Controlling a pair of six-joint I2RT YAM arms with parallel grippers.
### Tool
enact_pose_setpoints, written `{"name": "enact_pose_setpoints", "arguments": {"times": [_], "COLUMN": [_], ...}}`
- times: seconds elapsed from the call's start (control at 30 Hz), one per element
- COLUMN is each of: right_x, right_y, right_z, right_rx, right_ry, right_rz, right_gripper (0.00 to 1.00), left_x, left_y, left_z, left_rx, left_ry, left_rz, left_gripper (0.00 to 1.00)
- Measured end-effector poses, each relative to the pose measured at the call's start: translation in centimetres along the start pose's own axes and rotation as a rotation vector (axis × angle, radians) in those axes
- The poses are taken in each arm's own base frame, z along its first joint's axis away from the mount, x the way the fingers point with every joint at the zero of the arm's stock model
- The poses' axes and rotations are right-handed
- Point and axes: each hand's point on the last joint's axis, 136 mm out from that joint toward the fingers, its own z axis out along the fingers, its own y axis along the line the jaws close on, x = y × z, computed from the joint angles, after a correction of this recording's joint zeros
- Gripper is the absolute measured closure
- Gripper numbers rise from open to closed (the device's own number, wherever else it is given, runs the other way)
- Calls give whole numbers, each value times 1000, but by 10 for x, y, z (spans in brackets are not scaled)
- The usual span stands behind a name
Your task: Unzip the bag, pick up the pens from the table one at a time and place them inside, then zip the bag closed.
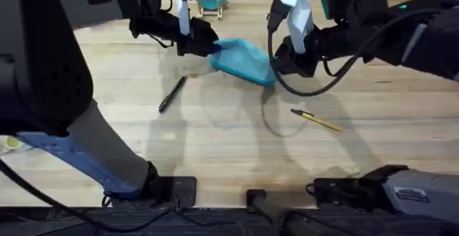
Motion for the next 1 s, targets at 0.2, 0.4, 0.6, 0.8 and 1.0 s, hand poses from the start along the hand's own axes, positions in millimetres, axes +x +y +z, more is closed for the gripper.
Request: {"name": "enact_pose_setpoints", "arguments": {"times": [0.2,0.4,0.6,0.8,1.0], "right_x": [-15,-44,-56,-65,-82], "right_y": [-19,-29,-23,-26,-34], "right_z": [10,12,13,11,2], "right_rx": [66,134,132,147,166], "right_ry": [-63,-147,-176,-208,-243], "right_rz": [0,-45,-48,-54,-63], "right_gripper": [971,970,971,970,970], "left_x": [5,9,12,13,14], "left_y": [4,7,8,8,9], "left_z": [-4,-6,-6,-7,-7], "left_rx": [-16,-29,-33,-35,-37], "left_ry": [15,37,49,54,59], "left_rz": [-5,-4,-5,-6,-7], "left_gripper": [959,959,959,959,959]}}
